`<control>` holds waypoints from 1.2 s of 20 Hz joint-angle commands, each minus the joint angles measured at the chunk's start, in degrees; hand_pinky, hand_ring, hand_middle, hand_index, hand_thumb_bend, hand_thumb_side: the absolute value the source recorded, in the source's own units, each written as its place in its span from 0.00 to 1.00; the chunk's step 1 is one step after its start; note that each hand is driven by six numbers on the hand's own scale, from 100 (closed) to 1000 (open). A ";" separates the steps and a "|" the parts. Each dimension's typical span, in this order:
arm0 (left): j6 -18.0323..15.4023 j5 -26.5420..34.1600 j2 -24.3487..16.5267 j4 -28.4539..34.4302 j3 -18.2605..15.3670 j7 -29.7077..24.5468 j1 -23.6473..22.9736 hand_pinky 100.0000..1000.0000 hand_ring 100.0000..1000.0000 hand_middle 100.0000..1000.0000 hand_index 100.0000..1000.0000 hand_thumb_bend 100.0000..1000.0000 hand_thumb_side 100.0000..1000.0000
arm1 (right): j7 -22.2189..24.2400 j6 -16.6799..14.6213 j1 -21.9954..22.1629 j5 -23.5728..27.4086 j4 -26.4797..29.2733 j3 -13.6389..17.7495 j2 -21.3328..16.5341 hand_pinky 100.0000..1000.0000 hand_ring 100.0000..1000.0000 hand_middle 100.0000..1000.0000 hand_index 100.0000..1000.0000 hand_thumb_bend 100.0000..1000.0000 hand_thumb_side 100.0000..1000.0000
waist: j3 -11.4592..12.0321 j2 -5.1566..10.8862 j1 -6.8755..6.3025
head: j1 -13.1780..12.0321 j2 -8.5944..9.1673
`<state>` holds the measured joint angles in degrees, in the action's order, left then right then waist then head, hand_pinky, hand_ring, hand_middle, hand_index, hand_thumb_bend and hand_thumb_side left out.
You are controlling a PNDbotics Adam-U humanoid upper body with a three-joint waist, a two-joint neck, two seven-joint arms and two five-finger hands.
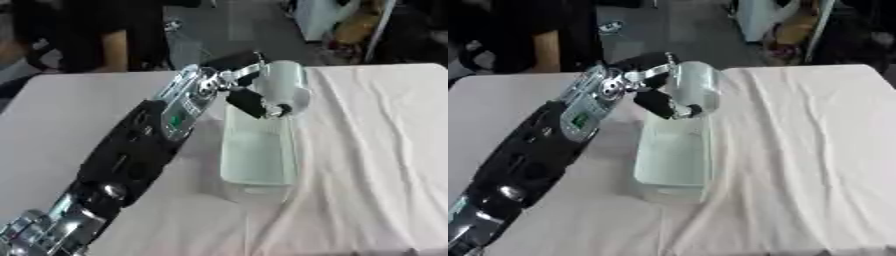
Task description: Pick up objects on the table and place them in the box.
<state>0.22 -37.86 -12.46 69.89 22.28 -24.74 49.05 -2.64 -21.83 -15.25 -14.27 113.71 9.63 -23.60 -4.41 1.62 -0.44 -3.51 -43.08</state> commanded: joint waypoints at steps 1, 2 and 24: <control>-0.32 -1.36 -0.96 0.27 -0.07 -0.22 1.30 0.00 0.00 0.00 0.02 0.00 0.36 | 0.06 -0.09 -0.86 0.08 0.88 0.06 -0.55 0.67 0.82 0.90 0.94 0.00 0.47 | 0.02 0.49 0.12 | -0.38 0.82; -0.43 -2.03 -1.02 0.08 -0.05 -0.21 1.25 0.00 0.00 0.00 0.02 0.00 0.36 | 0.06 -0.10 -0.86 0.08 0.88 0.05 -0.55 0.67 0.82 0.90 0.94 0.00 0.47 | 0.01 0.50 0.11 | -0.39 0.86; -12.96 -29.85 -0.54 -8.78 0.10 -10.83 0.38 0.96 0.94 0.97 0.98 0.85 1.00 | 0.22 -0.10 -0.98 0.11 0.88 -0.04 -0.46 0.67 0.82 0.90 0.94 0.00 0.47 | -0.14 0.46 0.10 | -0.49 1.12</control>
<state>-11.42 -66.22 -12.43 60.46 23.24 -33.88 48.44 -2.49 -21.88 -15.27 -14.27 113.71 9.34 -23.16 -4.54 1.58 -0.47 -3.56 -42.63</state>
